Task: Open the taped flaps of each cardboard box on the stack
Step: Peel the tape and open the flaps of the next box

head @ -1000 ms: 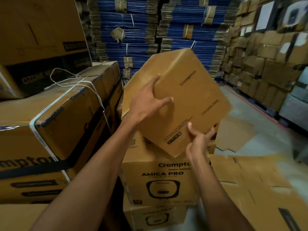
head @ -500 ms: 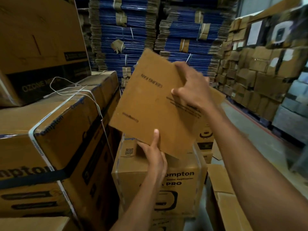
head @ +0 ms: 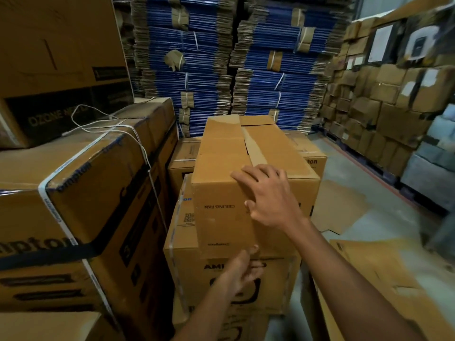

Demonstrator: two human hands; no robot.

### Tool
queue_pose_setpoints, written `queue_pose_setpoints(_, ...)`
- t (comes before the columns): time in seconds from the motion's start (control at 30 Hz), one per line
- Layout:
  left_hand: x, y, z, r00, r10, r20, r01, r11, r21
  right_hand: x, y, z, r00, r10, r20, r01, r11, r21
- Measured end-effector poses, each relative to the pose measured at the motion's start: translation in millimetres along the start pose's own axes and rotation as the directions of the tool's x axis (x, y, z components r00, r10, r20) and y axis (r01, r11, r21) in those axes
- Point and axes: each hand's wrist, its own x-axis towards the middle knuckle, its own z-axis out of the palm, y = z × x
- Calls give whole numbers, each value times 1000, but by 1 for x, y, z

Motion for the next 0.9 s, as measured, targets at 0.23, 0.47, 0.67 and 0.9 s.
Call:
queue_pose_setpoints(0.23,-88,109,-11,737,612,286,-608,415,677,-3,15,-15,998,69,3,-68,977,201)
queue_pose_setpoints(0.47,-90,207,11,408,840,357,-565,-75,822,17,17,-20,980,199,-1,-195,961,196)
queue_pose_setpoints(0.67,-29,217,25,614,718,328,-393,-83,916,52,26,-27,912,330,244,-359,930,84)
queue_pose_setpoints(0.9,-12,216,16,664,671,330,-328,-135,935,85,35,-20,868,306,392,-335,942,8)
